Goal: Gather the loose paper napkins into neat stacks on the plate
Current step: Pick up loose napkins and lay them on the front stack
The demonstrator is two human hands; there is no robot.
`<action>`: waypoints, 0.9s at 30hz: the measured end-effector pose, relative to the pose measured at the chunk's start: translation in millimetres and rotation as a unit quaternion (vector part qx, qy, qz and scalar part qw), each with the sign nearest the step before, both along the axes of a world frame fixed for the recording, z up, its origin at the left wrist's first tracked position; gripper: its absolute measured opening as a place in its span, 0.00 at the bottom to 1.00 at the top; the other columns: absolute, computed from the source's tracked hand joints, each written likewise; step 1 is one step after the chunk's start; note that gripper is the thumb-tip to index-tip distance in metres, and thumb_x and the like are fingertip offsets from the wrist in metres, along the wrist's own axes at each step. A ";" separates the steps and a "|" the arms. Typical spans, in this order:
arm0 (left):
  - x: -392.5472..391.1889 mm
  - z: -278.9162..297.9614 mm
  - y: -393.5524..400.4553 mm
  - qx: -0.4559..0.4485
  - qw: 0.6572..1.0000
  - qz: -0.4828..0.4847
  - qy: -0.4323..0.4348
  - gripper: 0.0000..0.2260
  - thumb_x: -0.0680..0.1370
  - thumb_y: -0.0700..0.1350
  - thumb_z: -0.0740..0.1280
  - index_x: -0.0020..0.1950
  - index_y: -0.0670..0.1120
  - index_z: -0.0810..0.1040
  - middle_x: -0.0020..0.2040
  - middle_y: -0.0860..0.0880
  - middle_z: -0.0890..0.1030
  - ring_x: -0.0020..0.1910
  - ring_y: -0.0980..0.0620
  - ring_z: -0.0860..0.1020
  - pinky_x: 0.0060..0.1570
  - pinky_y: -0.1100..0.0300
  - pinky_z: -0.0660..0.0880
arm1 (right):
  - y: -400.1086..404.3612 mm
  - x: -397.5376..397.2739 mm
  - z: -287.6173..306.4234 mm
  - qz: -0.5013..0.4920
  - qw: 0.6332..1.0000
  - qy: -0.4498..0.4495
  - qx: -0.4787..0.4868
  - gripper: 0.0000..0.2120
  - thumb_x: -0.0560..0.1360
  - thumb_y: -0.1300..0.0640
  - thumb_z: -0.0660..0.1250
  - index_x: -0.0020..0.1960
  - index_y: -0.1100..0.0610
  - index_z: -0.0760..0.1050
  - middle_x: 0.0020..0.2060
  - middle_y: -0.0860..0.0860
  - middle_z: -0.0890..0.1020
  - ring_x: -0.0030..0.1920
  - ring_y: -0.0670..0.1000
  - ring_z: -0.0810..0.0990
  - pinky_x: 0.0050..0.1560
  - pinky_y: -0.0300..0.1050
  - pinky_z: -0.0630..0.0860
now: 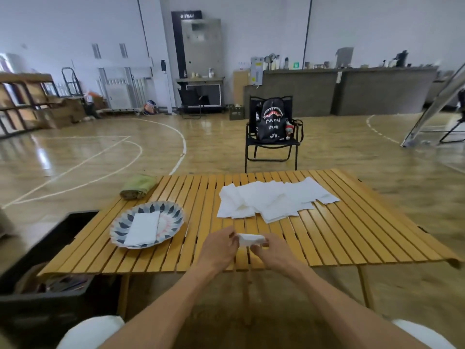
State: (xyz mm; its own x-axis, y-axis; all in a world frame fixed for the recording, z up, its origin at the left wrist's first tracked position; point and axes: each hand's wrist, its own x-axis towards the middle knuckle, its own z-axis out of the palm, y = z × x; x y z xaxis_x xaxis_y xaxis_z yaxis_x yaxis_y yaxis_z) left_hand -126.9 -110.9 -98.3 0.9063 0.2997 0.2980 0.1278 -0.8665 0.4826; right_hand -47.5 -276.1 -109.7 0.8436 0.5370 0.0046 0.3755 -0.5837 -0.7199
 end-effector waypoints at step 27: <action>97.1 -65.0 63.8 0.092 0.990 -0.068 0.081 0.13 0.80 0.49 0.63 0.64 0.57 0.76 0.67 0.55 0.71 0.69 0.52 0.65 0.68 0.54 0.59 | 71.4 156.0 -35.6 -0.158 0.986 0.009 -0.047 0.16 0.77 0.48 0.63 0.36 0.57 0.67 0.30 0.51 0.74 0.28 0.50 0.74 0.27 0.41 0.66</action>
